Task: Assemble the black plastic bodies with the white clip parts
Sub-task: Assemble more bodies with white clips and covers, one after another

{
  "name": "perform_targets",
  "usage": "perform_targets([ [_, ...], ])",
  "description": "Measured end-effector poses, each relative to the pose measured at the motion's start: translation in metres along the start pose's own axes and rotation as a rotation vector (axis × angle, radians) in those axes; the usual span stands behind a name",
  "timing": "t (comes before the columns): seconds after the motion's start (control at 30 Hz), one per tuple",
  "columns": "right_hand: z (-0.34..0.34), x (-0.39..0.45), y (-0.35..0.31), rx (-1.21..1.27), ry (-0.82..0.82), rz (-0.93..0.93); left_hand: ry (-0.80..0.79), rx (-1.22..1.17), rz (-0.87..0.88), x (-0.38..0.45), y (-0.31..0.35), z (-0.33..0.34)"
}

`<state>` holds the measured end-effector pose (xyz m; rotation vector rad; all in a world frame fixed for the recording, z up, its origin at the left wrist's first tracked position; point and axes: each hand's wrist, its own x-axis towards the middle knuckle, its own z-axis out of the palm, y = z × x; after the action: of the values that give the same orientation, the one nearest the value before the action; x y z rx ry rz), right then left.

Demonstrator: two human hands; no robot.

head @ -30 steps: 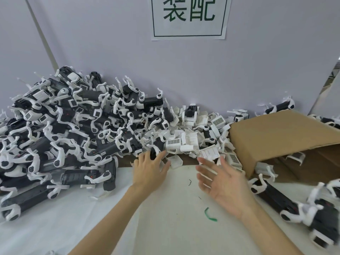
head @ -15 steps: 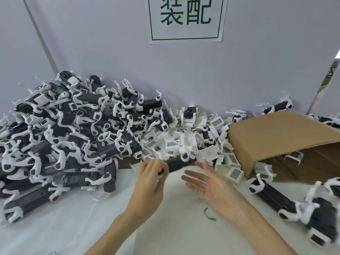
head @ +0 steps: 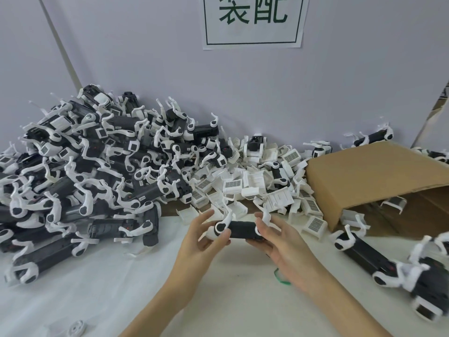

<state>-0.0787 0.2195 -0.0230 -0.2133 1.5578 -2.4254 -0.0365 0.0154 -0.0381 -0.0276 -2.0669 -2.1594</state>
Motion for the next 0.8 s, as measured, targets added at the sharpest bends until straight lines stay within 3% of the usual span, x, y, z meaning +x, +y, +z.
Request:
perform_targets([
  [0.17, -0.005, 0.000, 0.000, -0.104, 0.001, -0.028, -0.023, -0.109, -0.032, 0.003, -0.005, 0.000],
  [0.33, -0.006, 0.000, -0.005, -0.303, 0.032, -0.114, -0.059, -0.053, 0.000, 0.006, -0.002, -0.002],
  [0.63, -0.004, -0.004, -0.006, -0.284, 0.023, -0.102, -0.066, -0.053, -0.022, 0.003, -0.001, -0.001],
  [0.8, -0.004, -0.007, -0.014, -0.454, 0.000, -0.107, -0.085, -0.064, -0.068, 0.004, 0.008, -0.004],
])
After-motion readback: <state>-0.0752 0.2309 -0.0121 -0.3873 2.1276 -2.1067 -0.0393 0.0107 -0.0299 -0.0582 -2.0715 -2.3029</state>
